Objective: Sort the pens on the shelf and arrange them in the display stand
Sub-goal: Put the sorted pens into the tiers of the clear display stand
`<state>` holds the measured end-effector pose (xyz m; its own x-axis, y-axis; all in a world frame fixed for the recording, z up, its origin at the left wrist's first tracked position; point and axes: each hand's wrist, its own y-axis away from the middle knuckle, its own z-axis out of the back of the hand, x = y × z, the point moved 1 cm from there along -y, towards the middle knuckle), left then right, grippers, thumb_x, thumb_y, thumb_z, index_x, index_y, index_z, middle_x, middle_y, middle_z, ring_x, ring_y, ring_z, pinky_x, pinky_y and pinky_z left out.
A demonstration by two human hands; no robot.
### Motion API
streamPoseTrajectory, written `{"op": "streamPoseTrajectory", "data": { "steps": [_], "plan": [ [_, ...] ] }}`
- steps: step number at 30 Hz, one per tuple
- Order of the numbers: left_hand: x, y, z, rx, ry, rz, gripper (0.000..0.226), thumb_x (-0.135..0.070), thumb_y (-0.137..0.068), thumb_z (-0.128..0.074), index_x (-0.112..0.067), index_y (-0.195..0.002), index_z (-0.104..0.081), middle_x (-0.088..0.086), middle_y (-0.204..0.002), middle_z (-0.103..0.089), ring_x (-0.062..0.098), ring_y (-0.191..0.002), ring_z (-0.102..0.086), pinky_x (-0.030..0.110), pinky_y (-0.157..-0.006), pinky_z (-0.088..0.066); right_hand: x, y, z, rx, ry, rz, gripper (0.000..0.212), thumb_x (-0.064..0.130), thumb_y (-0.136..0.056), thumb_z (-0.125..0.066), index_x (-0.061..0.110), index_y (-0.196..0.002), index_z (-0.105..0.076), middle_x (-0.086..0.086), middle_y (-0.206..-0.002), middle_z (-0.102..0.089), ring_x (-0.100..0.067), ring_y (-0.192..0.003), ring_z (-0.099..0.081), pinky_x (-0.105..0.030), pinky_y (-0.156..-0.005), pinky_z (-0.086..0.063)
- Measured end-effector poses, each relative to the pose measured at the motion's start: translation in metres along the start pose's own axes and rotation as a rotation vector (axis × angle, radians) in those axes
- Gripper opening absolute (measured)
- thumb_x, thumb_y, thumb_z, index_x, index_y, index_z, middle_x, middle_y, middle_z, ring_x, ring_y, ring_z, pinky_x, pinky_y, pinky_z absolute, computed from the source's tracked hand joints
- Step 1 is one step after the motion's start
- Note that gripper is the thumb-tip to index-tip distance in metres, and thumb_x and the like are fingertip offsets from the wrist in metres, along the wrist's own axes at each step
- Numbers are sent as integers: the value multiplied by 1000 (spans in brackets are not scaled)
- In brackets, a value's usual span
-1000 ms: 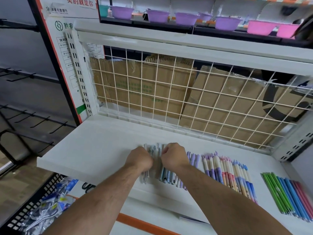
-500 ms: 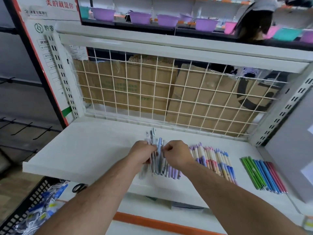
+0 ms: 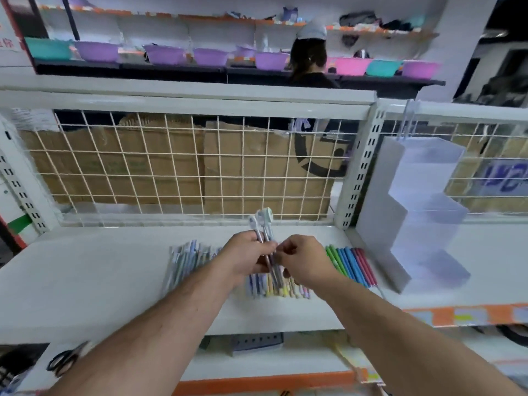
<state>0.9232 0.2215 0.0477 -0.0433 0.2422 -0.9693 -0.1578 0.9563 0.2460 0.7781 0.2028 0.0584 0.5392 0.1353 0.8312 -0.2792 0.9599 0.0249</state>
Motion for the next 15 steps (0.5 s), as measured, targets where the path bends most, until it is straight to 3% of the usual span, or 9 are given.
{"op": "streamPoseTrajectory", "data": {
  "steps": [4,9,12,15],
  "plan": [
    [-14,8,-71,20,-29,-49,5,-5,-92,-66,-4,-97,-68,14,-87,-72,27,-77,-72,38,-70,-61,-29,16,66,-12,-16,4,11,15,-94,-67,12,-84,-67,-5,-67,-66,-5,-41,-55,-19,-37,-41],
    [-36,12,-158,17,-48,-107,9,-8,-92,-68,-4,-100,-68,16,-97,-74,26,-83,-72,37,-70,-61,-58,28,153,-55,-18,64,11,18,-91,-71,10,-84,-69,-8,-74,-70,-15,-56,-65,-30,-48,-54],
    [-56,13,-203,33,-39,-150,5,-8,-93,-66,-7,-98,-67,13,-94,-74,23,-79,-72,33,-64,-58,-68,29,199,-63,-68,88,9,13,-91,-70,6,-86,-68,-6,-70,-66,-12,-49,-60,-26,-44,-49],
    [-77,10,-236,46,-34,-181,3,-8,-94,-65,-8,-96,-67,15,-99,-74,24,-81,-71,38,-71,-60,-72,25,237,-72,-114,103,10,10,-92,-70,3,-86,-66,-7,-69,-65,-14,-49,-60,-23,-42,-47]
  ]
}}
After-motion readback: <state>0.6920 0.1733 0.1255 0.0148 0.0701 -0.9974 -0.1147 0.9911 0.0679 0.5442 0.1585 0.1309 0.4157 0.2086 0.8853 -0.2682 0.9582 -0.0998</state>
